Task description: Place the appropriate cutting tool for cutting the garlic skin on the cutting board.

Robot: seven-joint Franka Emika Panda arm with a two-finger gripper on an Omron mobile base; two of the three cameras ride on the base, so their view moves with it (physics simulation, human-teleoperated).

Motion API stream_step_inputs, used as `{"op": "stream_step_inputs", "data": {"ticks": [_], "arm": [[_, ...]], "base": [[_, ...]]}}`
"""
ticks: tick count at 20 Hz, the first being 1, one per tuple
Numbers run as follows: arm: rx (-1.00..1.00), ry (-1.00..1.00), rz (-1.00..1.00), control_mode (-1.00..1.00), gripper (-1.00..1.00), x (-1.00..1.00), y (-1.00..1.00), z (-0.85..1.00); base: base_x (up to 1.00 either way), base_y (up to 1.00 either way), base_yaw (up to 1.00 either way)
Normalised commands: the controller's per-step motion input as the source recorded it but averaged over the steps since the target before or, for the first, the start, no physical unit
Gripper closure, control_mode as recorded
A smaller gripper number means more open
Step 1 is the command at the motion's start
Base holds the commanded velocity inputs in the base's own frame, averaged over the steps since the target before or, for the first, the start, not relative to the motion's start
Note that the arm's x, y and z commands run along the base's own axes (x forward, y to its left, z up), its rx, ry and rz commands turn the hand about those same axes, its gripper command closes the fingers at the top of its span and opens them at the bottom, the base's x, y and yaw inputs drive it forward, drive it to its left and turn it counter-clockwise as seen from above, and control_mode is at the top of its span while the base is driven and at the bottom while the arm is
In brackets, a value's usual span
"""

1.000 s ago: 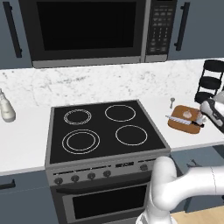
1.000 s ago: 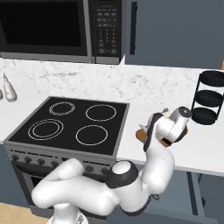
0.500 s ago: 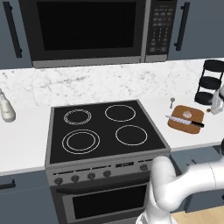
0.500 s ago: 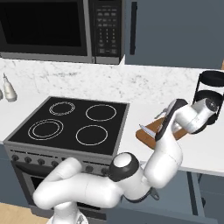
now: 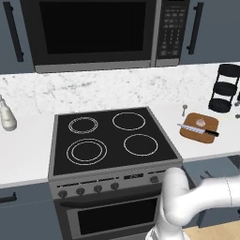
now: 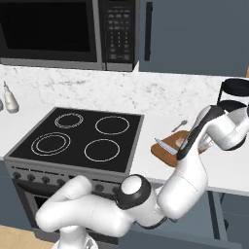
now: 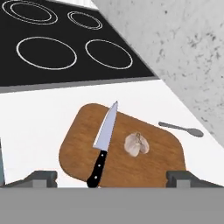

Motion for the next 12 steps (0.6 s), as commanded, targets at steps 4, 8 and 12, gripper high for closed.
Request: {"op": "stream_step_inputs", "data": {"ticks": [4, 8, 12], "arm": [[-0.09, -0.32, 0.03, -1.00, -1.00, -0.98, 0.53, 0.11], [-0.12, -0.18, 0.08, -1.00, -1.00, -0.92, 0.86, 0.00], [-0.20, -0.10, 0.14, -1.00, -1.00, -0.69, 1.00, 0.00]], "base": [[0.00, 0.00, 0.00], [0.00, 0.00, 0.00], [0.00, 0.00, 0.00]]}}
